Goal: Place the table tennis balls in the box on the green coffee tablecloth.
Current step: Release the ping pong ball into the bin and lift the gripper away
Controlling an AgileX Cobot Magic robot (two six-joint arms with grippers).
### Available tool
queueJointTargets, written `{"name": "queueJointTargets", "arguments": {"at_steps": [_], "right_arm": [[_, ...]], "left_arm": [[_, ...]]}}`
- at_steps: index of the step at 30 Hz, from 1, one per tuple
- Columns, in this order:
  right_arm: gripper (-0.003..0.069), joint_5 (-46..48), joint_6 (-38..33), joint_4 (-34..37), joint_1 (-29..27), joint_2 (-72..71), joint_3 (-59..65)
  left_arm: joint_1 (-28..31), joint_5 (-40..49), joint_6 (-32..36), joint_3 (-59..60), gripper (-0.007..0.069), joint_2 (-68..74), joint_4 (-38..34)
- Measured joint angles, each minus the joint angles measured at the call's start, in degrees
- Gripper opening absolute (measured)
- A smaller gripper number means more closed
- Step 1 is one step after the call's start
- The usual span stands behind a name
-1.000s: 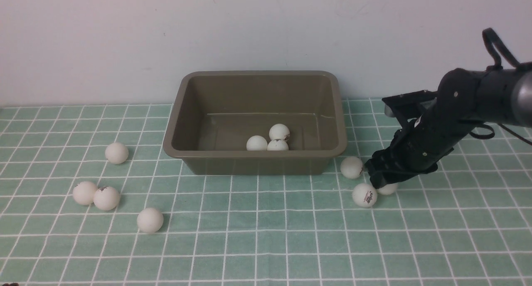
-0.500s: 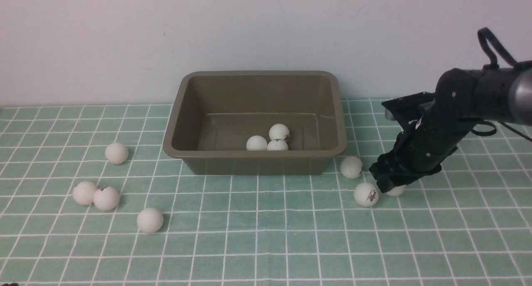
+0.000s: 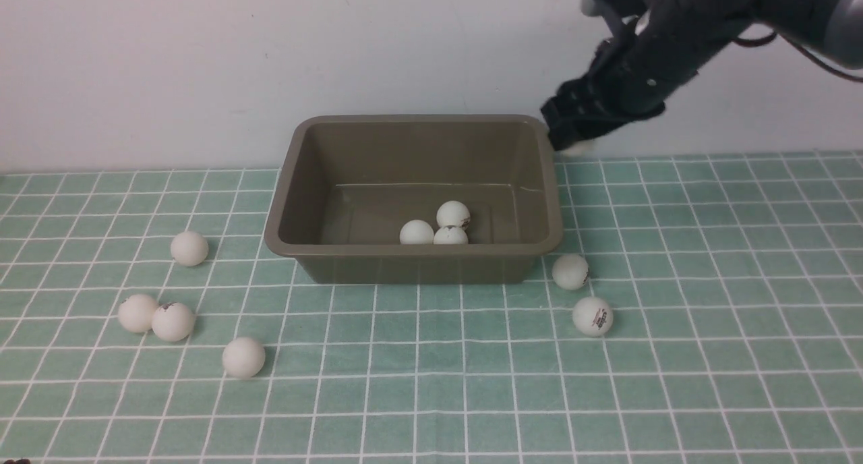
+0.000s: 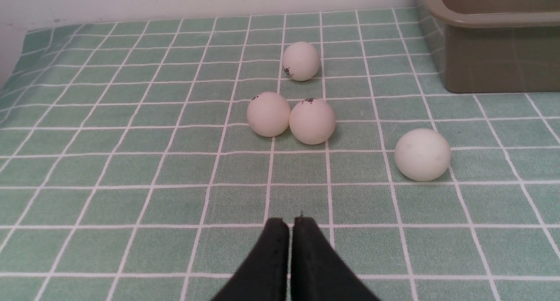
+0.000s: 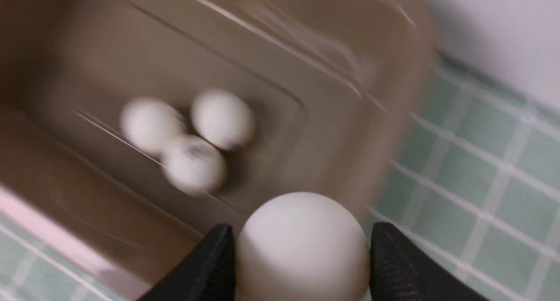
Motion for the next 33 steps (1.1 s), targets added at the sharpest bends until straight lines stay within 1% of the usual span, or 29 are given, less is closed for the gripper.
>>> {"name": "queueJointTargets", "arguments": {"at_steps": [4,6,11,16,21,33], "right_arm": [[0.0359,-0.21,-0.36,-0.24,4.41,2.60,-3.47],[0.0359,-0.57,-0.02,-1.18,5.52,5.28,-3.93],[0.0359,-2.12,0.36,-2.17,5.60,11.50,-3.93],[0.0359,-3.21,0.36,-2.10,5.60,14.28,-3.93],[0.0359,-3.75,0.36,-0.95,5.60,15.74,-3.93],[0.0359,-5.41,0.36,-0.68,5.60,15.86,-3.93]], "left_arm": [[0.00,0.00,0.00,0.00,-0.0004,0.00,0.00],[0.00,0.00,0.00,0.00,-0.0004,0.00,0.00],[0.00,0.00,0.00,0.00,-0.0004,0.00,0.00],[0.00,0.00,0.30,0.00,-0.0004,0.00,0.00],[0.00,0.00,0.30,0.00,-0.0004,0.00,0.00],[0.00,0.00,0.30,0.00,-0.0004,0.00,0.00]]}}
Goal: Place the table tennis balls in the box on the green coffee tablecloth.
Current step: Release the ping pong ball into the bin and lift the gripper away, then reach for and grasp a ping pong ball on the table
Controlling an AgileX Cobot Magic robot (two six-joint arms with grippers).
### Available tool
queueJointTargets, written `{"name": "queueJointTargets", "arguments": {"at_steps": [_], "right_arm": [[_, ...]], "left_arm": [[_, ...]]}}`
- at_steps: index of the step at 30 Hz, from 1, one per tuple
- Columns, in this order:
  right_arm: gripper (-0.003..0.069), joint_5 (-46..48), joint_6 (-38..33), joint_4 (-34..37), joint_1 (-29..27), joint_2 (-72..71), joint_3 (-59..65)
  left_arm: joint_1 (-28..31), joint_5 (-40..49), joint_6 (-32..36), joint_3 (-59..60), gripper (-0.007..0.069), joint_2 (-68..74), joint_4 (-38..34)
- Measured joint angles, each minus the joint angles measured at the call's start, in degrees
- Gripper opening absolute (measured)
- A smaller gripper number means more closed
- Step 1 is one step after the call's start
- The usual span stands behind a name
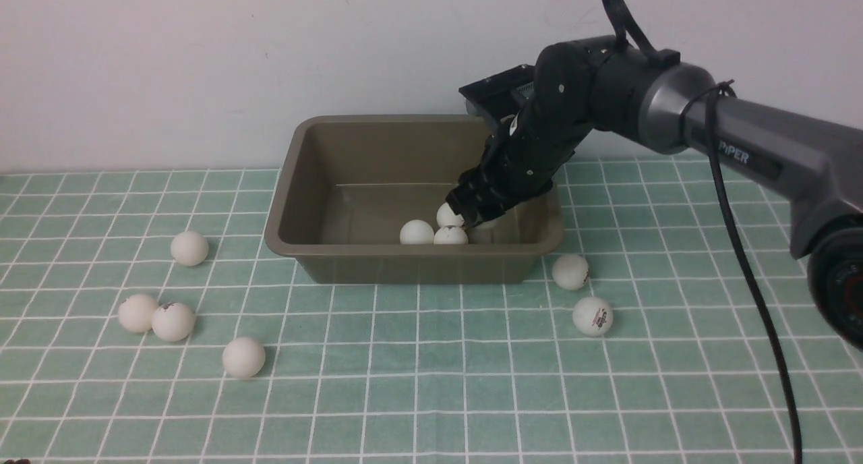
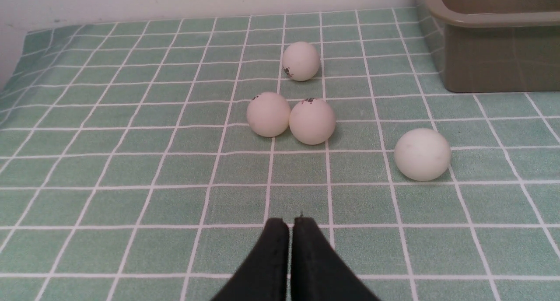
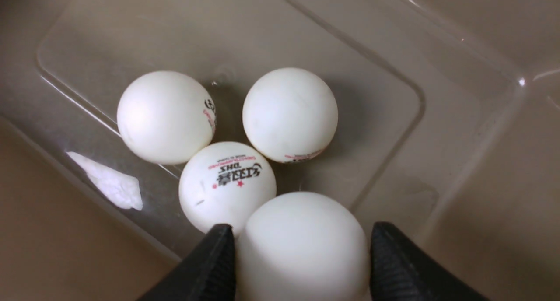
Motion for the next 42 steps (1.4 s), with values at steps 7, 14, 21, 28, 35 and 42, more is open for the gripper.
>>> {"name": "queueJointTargets", "arguments": {"at_steps": [7,14,21,28,35,42], "right_arm": [[0.0359,1.58,0.00,0.04,0.00,0.00,-1.78],[0.0362,4.14,0.00,0.07,0.00,-0.05,-6.52],[0.0388,6.11,0.00,0.07,0.00,0.01,-6.87],[0.0399,6.36,0.00,0.01,0.00,0.30,-6.87],[0.0400,14.57,0.00,-4.34,-0.07,-0.21,-14.18],[0.0400,16.43,-0.01,-6.59,-6.06,-10.17,-16.38]], "left_arm": [[0.00,0.00,0.00,0.00,-0.0004,0.00,0.00],[0.00,0.00,0.00,0.00,-0.0004,0.00,0.00],[0.00,0.00,-0.30,0.00,-0.0004,0.00,0.00],[0.00,0.00,-0.30,0.00,-0.0004,0.00,0.00],[0.00,0.00,-0.30,0.00,-0.0004,0.00,0.00],[0.00,0.00,-0.30,0.00,-0.0004,0.00,0.00]]}}
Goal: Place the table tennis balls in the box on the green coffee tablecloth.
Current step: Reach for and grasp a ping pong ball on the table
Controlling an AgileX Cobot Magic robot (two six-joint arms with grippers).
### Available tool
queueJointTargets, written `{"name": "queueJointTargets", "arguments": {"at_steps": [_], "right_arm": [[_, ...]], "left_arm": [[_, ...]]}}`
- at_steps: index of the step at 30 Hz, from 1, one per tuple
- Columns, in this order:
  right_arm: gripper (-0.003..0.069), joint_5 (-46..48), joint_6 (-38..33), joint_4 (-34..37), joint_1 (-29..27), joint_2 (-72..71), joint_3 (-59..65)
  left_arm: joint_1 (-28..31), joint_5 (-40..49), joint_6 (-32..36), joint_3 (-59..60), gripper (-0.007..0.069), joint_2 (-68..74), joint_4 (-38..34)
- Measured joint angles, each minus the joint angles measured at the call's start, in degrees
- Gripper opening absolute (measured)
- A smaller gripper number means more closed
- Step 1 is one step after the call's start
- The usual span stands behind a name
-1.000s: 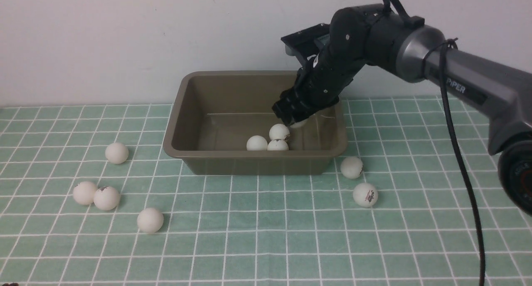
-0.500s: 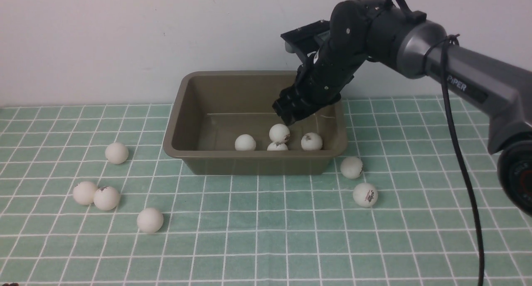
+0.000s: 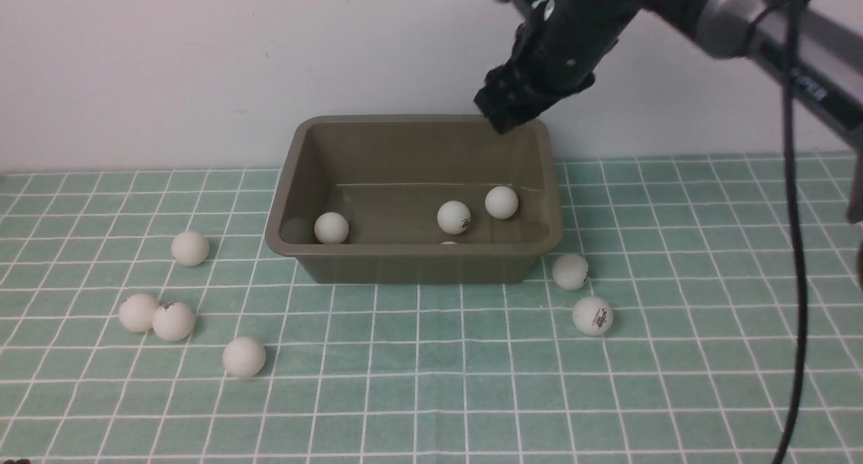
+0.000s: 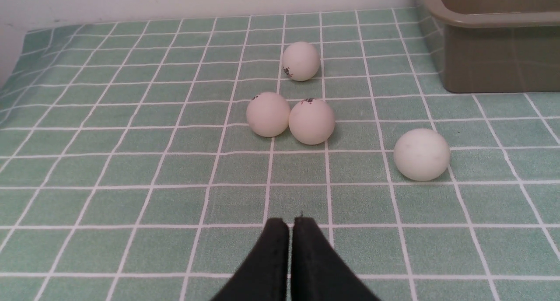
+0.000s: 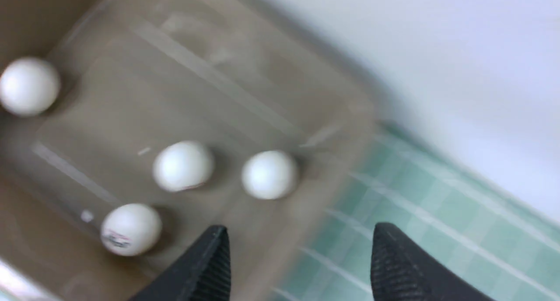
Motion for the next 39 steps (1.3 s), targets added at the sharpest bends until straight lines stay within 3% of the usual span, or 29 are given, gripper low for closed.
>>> {"name": "queueJointTargets", "arguments": {"at_steps": [9,19,28,39], "right_arm": [[0.0400,0.24,3.92,-0.61,-10.08,-23.79,17.58],[0.0400,-0.44,2.50,4.15,-10.60,-46.01,52.02],[0.0400,-22.00,-4.31,10.68,-10.60,-44.90,72.58],[0.0400,-28.74,-10.55,16.63,-7.93,-31.94,70.76]], "left_arm": [[0.00,0.00,0.00,0.00,-0.0004,0.00,0.00],[0.00,0.00,0.00,0.00,-0.0004,0.00,0.00],[0.00,0.00,0.00,0.00,-0.0004,0.00,0.00],[0.00,0.00,0.00,0.00,-0.0004,0.00,0.00]]}}
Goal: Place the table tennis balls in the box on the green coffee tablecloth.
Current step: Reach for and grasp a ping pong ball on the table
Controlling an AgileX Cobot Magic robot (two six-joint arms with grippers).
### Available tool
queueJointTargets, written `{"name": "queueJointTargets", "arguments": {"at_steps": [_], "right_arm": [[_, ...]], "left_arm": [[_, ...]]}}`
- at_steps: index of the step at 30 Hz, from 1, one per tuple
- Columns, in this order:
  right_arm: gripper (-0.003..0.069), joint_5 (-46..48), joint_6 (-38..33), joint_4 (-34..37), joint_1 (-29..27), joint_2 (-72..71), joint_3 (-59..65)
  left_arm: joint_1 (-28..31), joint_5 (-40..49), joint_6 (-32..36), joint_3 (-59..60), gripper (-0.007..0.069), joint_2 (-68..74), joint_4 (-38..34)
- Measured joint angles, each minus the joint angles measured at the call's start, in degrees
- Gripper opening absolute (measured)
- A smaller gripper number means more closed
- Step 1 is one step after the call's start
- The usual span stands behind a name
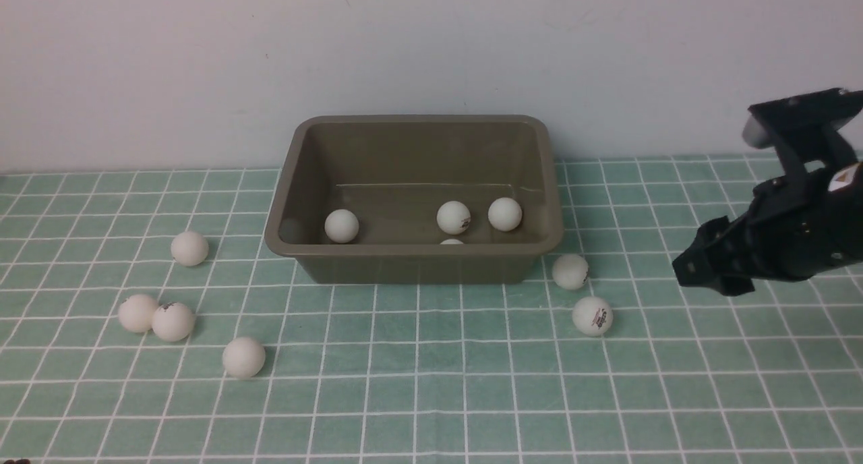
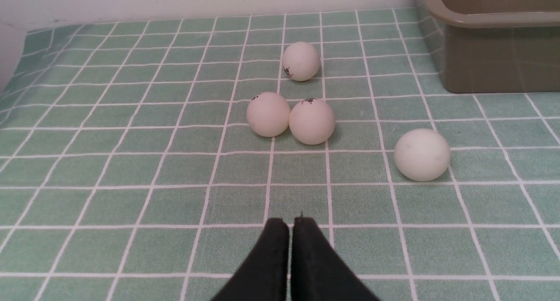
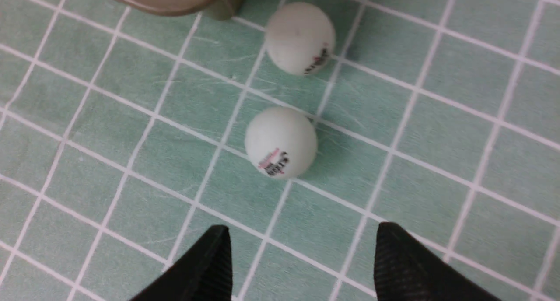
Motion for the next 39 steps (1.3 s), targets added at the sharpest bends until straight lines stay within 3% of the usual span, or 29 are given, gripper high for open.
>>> {"name": "queueJointTargets", "arguments": {"at_steps": [6,14,39], "right_arm": [[0.0400,-0.05,1.95,-2.32,6.54,7.36,-4.87],[0.0400,2.96,14.66,-15.20,9.29,13.46,-11.64],[0.0400,4.33,15.08,-14.25,9.29,21.26,-16.18]], "left_arm": [[0.00,0.00,0.00,0.00,-0.0004,0.00,0.00],[0.00,0.00,0.00,0.00,-0.0004,0.00,0.00],[0.00,0.00,0.00,0.00,-0.0004,0.00,0.00]]}}
